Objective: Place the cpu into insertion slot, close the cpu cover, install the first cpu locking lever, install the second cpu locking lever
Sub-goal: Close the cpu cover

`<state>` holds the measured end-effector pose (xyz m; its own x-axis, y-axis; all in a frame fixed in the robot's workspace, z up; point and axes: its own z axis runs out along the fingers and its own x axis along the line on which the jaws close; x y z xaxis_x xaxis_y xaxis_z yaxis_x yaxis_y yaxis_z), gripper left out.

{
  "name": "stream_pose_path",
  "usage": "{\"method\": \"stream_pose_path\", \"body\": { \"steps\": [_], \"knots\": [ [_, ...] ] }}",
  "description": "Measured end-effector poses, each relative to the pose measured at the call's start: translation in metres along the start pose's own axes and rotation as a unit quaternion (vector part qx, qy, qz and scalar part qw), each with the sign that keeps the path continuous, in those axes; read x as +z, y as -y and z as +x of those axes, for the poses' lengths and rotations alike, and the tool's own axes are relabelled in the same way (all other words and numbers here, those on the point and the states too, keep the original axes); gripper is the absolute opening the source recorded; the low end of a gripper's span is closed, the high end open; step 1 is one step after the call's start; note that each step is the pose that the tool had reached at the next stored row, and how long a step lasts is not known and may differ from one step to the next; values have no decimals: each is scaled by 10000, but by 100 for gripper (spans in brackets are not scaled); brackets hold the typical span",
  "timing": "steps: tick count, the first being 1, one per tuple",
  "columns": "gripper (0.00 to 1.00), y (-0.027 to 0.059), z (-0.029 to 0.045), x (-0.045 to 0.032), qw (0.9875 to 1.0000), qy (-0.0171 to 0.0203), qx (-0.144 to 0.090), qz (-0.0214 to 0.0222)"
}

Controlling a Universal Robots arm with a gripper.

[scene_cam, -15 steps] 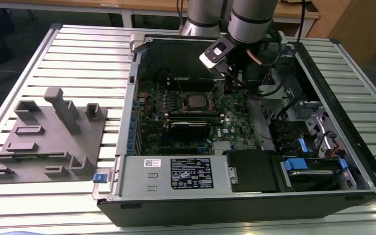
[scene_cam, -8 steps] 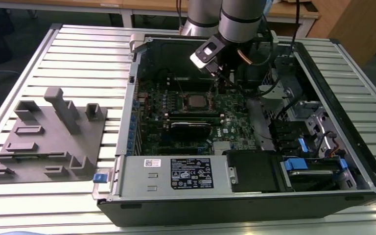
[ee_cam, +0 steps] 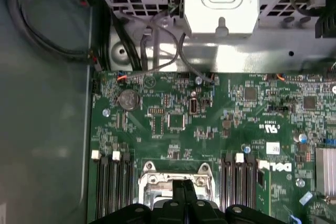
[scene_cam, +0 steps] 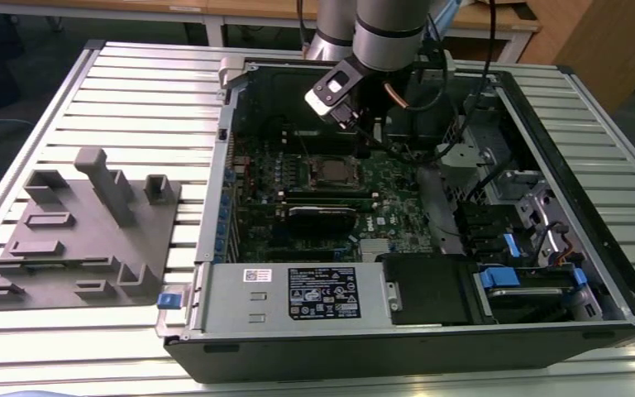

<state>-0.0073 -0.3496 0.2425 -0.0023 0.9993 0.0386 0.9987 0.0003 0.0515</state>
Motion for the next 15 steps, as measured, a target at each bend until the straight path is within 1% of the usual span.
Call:
{"method": "stream_pose_path", "body": {
  "steps": [6,7,10,11,15],
  "knots": [
    [11,1,0,1,10000,-1,0,2],
    [11,1,0,3,10000,-2,1,29],
    [11,1,0,10,9998,-1,7,185],
    [11,2,-1,10,9998,0,8,198],
    [11,1,-1,10,9998,0,8,203]
  ]
}}
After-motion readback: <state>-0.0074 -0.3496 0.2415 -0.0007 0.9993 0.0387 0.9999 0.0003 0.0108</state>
